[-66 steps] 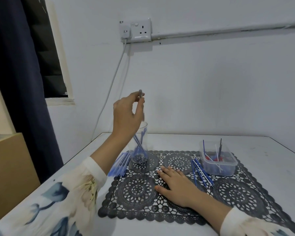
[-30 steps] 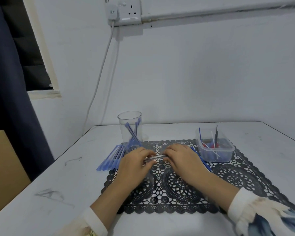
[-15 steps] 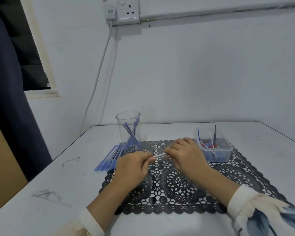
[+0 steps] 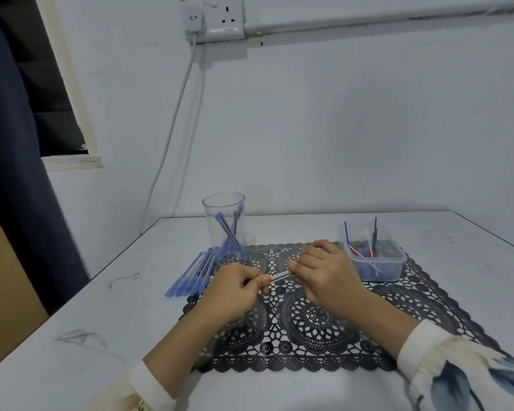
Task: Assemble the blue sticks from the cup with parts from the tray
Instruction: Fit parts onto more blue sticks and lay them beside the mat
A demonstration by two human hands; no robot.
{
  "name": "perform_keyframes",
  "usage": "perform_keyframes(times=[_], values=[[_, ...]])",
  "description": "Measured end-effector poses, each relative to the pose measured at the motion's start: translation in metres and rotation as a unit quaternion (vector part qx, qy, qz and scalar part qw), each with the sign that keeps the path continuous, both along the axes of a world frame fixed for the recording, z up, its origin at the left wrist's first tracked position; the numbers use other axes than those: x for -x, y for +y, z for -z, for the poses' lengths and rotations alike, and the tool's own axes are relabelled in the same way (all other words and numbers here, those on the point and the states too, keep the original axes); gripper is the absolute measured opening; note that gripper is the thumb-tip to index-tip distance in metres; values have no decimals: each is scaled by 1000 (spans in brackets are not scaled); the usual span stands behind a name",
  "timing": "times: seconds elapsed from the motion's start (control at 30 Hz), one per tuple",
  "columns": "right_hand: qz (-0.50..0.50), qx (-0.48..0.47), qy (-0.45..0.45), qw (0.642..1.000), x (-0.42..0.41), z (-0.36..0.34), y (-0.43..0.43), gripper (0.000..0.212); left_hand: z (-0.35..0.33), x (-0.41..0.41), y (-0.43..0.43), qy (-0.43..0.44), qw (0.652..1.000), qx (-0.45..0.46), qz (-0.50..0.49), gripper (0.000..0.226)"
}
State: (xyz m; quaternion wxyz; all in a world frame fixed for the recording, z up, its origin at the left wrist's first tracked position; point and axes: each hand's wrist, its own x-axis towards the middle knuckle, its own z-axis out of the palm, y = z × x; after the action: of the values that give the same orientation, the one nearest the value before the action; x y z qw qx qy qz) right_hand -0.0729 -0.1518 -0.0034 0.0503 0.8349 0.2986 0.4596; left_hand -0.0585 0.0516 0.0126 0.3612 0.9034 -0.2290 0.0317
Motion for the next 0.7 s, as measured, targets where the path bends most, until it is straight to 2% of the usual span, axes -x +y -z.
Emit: perform_keyframes(times=[0.13, 0.23, 0.3, 0.43, 0.53, 0.7], values=[[8, -7, 52, 999, -2, 2, 4, 9, 0, 2, 2, -71, 994, -79, -14, 29], [10, -34, 122, 992, 0, 2, 7, 29, 1, 3, 3, -142, 982, -126, -21, 26], [5, -50, 156, 986, 2, 2, 8, 34, 0, 3, 3, -166, 976, -139, -25, 26], [-15, -72, 166, 983, 3, 3, 10, 33, 1, 1, 4, -169, 975, -141, -16, 26], [-30, -78, 161, 983, 4, 4, 10, 23, 3, 0, 4, -170, 975, -146, -8, 26], [-35, -96, 131, 986, 5, 3, 13, 26, 3, 2, 3, -183, 975, -123, 8, 26]])
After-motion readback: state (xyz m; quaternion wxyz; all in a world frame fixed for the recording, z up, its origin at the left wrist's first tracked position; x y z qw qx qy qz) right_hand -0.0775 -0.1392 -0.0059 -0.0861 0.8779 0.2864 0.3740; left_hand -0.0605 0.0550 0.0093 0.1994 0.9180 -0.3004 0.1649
